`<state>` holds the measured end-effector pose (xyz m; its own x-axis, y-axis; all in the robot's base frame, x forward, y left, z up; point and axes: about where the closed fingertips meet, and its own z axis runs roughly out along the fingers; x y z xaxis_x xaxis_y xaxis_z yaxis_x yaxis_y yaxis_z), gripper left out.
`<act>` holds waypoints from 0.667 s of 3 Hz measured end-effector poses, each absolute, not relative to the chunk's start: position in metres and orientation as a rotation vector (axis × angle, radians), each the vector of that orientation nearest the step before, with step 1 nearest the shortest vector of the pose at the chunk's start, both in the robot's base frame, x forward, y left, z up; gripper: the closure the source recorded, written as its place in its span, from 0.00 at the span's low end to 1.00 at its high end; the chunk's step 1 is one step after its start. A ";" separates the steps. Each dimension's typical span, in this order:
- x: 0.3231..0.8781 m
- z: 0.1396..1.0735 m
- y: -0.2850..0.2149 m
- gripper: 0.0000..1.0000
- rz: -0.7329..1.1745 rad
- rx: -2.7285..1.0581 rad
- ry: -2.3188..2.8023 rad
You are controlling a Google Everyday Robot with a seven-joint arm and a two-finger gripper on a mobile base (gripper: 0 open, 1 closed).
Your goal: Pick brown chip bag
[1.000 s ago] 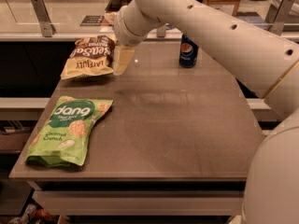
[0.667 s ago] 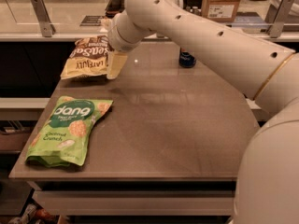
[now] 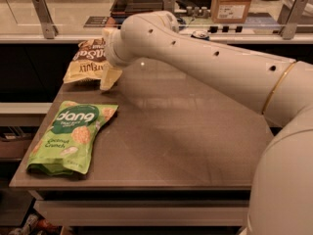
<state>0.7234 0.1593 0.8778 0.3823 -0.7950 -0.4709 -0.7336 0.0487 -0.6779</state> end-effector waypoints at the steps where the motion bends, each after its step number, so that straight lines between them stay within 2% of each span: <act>1: 0.731 0.870 0.167 0.00 -0.099 -1.590 1.362; 2: 0.735 0.871 0.165 0.00 -0.107 -1.564 1.361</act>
Offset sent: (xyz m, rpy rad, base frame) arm 0.0324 -0.0106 -0.0088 0.1753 -0.1344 -0.1582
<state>0.7349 0.1646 0.8712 0.3579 -0.7781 -0.5161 -0.6880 0.1540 -0.7092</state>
